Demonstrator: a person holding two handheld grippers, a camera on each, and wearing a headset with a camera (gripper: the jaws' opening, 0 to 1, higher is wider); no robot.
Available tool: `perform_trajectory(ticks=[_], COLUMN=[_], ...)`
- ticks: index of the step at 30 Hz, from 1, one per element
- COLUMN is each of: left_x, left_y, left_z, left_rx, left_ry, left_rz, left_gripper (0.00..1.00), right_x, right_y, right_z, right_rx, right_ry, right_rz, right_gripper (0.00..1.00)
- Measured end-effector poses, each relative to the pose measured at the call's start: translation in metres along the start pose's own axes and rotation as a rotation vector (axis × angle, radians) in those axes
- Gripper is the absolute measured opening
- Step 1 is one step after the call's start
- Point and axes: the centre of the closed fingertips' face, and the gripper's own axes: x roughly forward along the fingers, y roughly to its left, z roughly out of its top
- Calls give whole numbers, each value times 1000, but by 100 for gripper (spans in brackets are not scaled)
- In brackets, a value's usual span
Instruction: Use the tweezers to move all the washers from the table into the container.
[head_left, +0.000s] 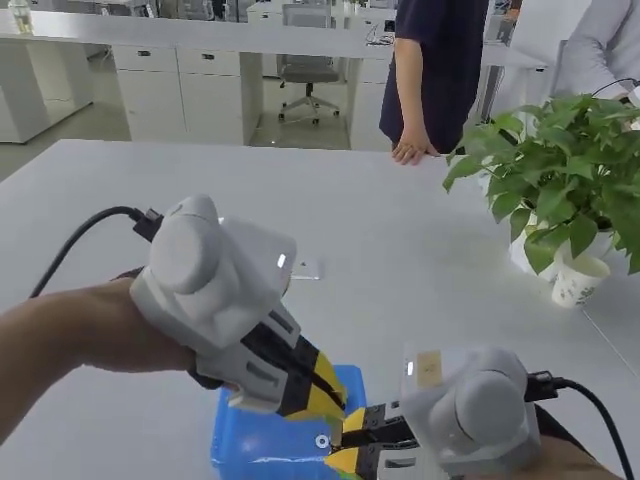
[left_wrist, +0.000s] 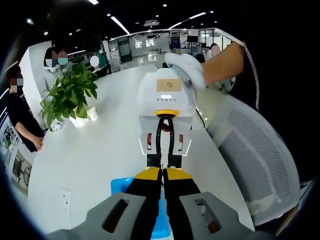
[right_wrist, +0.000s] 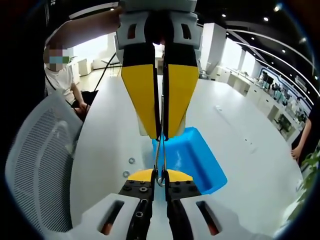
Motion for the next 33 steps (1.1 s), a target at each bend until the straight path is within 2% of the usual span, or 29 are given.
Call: perform_trajectory(ticks=[13, 24, 33], left_x=[-5, 4, 10], left_y=[25, 37, 47], left_z=[-11, -27, -38], left_rx=[-3, -15, -34], left_ry=[17, 39, 39], left_rz=[17, 14, 12], left_gripper=[5, 5, 5], right_x=[12, 27, 37], right_y=[-23, -35, -45], right_z=[4, -7, -15], right_rx=[-9, -2, 9], right_ry=[-5, 10, 7], right_rz=[6, 17, 30], right_gripper=[9, 9, 9])
